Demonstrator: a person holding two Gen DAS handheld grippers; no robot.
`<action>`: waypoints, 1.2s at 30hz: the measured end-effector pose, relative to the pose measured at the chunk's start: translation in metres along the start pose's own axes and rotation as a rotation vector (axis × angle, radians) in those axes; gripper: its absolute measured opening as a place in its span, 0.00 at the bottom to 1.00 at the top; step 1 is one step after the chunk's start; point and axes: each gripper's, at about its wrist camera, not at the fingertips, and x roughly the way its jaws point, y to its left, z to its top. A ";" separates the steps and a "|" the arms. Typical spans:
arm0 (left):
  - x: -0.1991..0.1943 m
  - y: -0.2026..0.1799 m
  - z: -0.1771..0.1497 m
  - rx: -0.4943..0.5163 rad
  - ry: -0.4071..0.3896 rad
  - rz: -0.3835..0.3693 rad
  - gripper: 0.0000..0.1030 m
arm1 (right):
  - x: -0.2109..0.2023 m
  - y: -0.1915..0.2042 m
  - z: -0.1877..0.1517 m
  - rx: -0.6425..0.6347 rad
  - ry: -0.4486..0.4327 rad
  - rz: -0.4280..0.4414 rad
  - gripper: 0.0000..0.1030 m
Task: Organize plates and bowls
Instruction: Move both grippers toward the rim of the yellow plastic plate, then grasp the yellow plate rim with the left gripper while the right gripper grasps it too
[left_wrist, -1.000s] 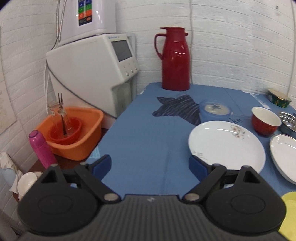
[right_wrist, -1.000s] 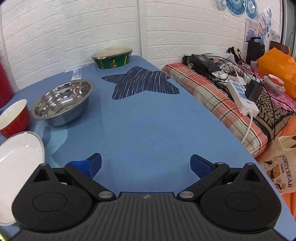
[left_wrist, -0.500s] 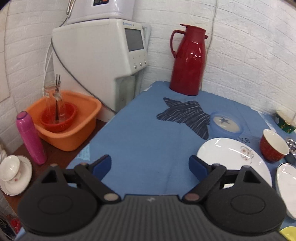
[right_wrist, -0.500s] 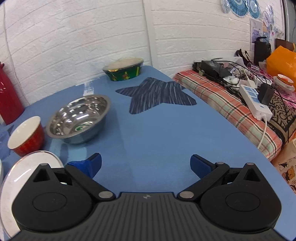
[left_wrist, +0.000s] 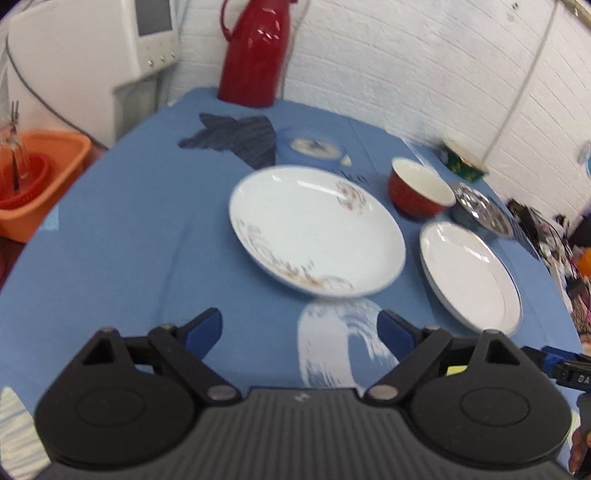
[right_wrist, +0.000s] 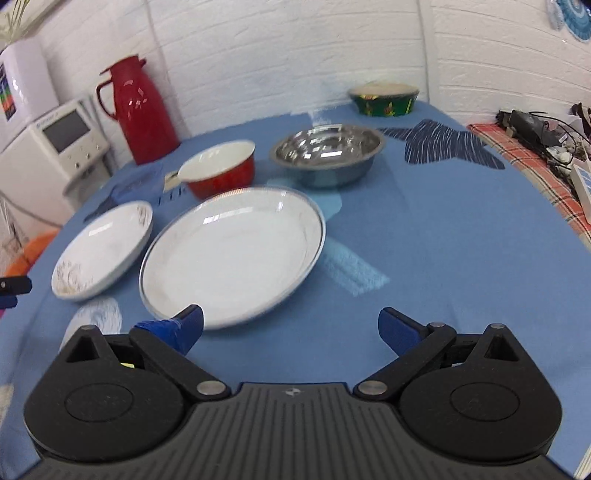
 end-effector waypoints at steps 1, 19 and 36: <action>-0.001 -0.007 -0.008 0.022 0.020 -0.016 0.88 | -0.001 0.002 -0.010 -0.007 0.037 0.020 0.85; 0.010 -0.066 -0.066 0.231 0.126 -0.028 0.87 | -0.017 0.051 -0.067 -0.157 0.057 -0.072 0.88; 0.005 -0.087 -0.076 0.351 0.124 -0.064 0.54 | -0.029 0.070 -0.069 -0.310 0.084 0.085 0.44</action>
